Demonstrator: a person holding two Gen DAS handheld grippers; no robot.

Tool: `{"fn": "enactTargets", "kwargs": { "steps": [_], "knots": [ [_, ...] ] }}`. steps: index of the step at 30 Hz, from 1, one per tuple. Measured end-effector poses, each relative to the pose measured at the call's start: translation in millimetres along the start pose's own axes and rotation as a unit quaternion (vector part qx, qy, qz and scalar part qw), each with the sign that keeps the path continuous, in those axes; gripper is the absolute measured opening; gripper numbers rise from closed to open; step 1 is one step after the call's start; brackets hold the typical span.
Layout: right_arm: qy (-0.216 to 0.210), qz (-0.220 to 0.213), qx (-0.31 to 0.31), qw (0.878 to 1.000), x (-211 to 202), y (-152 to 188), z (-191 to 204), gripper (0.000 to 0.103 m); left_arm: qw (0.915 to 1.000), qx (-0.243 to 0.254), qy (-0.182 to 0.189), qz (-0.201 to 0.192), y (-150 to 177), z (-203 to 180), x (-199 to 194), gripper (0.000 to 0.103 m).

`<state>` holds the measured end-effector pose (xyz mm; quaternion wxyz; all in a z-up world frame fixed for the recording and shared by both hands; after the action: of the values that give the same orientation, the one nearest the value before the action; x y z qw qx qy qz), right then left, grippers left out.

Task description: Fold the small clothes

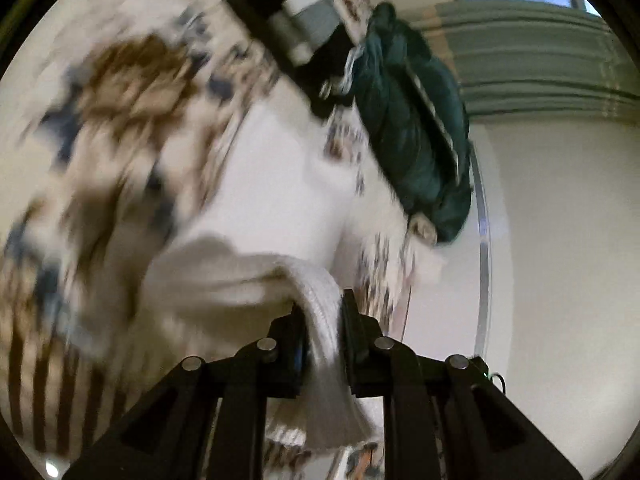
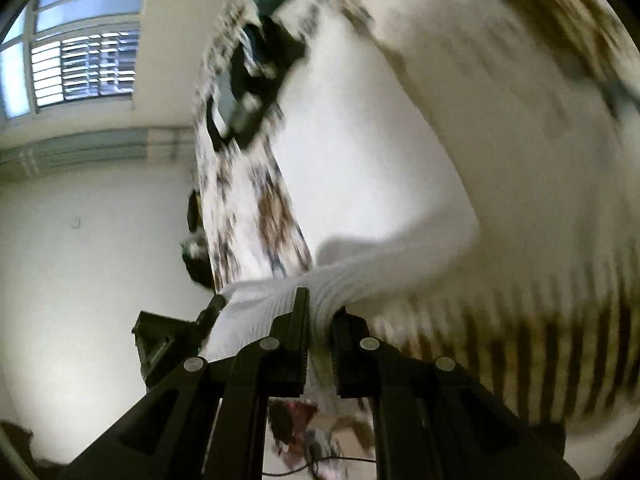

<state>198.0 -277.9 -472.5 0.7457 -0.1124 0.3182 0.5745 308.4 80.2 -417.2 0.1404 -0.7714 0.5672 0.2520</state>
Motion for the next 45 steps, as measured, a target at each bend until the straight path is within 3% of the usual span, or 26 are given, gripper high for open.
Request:
{"fn": "enactTargets", "kwargs": {
  "steps": [4, 7, 8, 9, 10, 11, 14, 15, 18, 19, 20, 22, 23, 24, 27, 30, 33, 35, 37, 38, 39, 41, 42, 43, 44, 45],
  "knots": [
    [0.001, -0.044, -0.004, 0.999, 0, -98, 25, 0.01, 0.999, -0.02, 0.037, -0.017, -103, -4, 36, 0.017],
    [0.013, -0.077, 0.009, 0.997, 1, -179, 29, 0.014, 0.9982, -0.037, 0.036, -0.032, -154, 8, 49, 0.053],
    [0.012, -0.073, 0.018, 0.997, 8, -208, 28, 0.018, 0.9982, -0.039, 0.029, -0.036, -172, 10, 48, 0.059],
    [0.009, -0.064, 0.024, 0.998, 13, -225, 25, 0.027, 0.9985, -0.034, 0.021, -0.039, -178, 10, 44, 0.059],
    [0.02, -0.061, 0.023, 0.998, 14, -238, 24, 0.028, 0.9988, -0.023, 0.013, -0.04, -179, 9, 41, 0.059],
    [0.034, -0.074, 0.019, 0.997, 9, -245, 25, 0.029, 0.999, 0.003, -0.015, -0.043, -181, 5, 35, 0.059],
    [0.048, -0.088, -0.013, 0.995, -4, -241, 31, 0.059, 0.9936, 0.067, -0.089, -0.02, -174, -3, 42, 0.059],
    [0.068, -0.093, -0.026, 0.993, -7, -238, 32, 0.059, 0.9902, 0.082, -0.113, -0.007, -175, -3, 51, 0.059],
    [0.158, -0.077, -0.03, 0.984, 3, -240, 20, 0.06, 0.9678, 0.146, -0.2, 0.047, -175, -4, 94, 0.059],
    [0.179, -0.065, -0.029, 0.981, 12, -244, 13, 0.06, 0.9558, 0.177, -0.226, 0.064, -176, -7, 115, 0.059],
    [0.194, -0.054, -0.027, 0.979, 21, -247, 7, 0.06, 0.9477, 0.198, -0.24, 0.071, -174, -10, 129, 0.056],
    [0.206, -0.034, -0.034, 0.977, 39, -256, 2, 0.053, 0.9354, 0.23, -0.258, 0.075, -173, -13, 144, 0.006],
    [0.214, -0.033, -0.038, 0.976, 43, -254, 0, 0.017, 0.9336, 0.235, -0.261, 0.072, -173, -14, 146, 0.002],
    [0.224, -0.033, -0.041, 0.973, 45, -253, 0, 0.007, 0.9354, 0.237, -0.256, 0.059, -173, -15, 143, 0.002],
    [0.237, -0.063, -0.05, 0.968, 36, -252, 9, 0.007, 0.9456, 0.208, -0.249, 0.02, -182, -7, 118, 0.002],
    [0.22, -0.098, -0.036, 0.97, 20, -255, 7, 0.006, 0.9561, 0.148, -0.252, 0.018, -197, 19, 107, 0.0],
    [0.244, -0.076, -0.021, 0.967, 29, -271, -3, 0.006, 0.9587, 0.119, -0.258, 0.017, -210, 37, 105, 0.0],
    [0.245, -0.057, -0.014, 0.968, 35, -279, -6, 0.008, 0.9714, 0.101, -0.214, 0.025, -215, 36, 97, 0.003],
    [0.239, -0.035, -0.021, 0.97, 37, -283, -2, 0.013, 0.9768, 0.1, -0.188, 0.024, -217, 26, 94, 0.013],
    [0.243, -0.037, -0.03, 0.969, 36, -284, 2, 0.02, 0.9786, 0.111, -0.171, 0.028, -217, 19, 96, 0.039],
    [0.247, -0.042, -0.041, 0.967, 34, -284, 6, 0.038, 0.9777, 0.122, -0.167, 0.037, -216, 13, 103, 0.067],
    [0.255, -0.037, -0.05, 0.965, 37, -286, 9, 0.052, 0.9728, 0.141, -0.175, 0.059, -217, 6, 124, 0.068],
    [0.256, -0.033, -0.05, 0.965, 40, -288, 9, 0.052, 0.9673, 0.154, -0.186, 0.076, -216, 3, 140, 0.06],
    [0.258, -0.027, -0.051, 0.964, 45, -290, 7, 0.051, 0.9621, 0.167, -0.202, 0.076, -214, 0, 152, 0.041],
    [0.261, -0.028, -0.054, 0.964, 47, -290, 9, 0.025, 0.955, 0.18, -0.221, 0.082, -211, -1, 159, 0.005],
    [0.266, -0.035, -0.059, 0.962, 48, -289, 11, 0.007, 0.9512, 0.186, -0.233, 0.08, -209, -1, 159, 0.004]
  ]
}}
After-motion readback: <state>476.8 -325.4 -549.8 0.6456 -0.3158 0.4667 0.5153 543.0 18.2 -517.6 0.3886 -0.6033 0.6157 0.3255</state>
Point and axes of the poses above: each gripper's, at about its wrist camera, not at the fingertips, and x roughly the way its jaws point, z to its left, y to its underside, the point moved 2 cm from there along x, roughly the way its jaws point, and after that the axes turned 13 degrees about z, right-handed, at the moved point
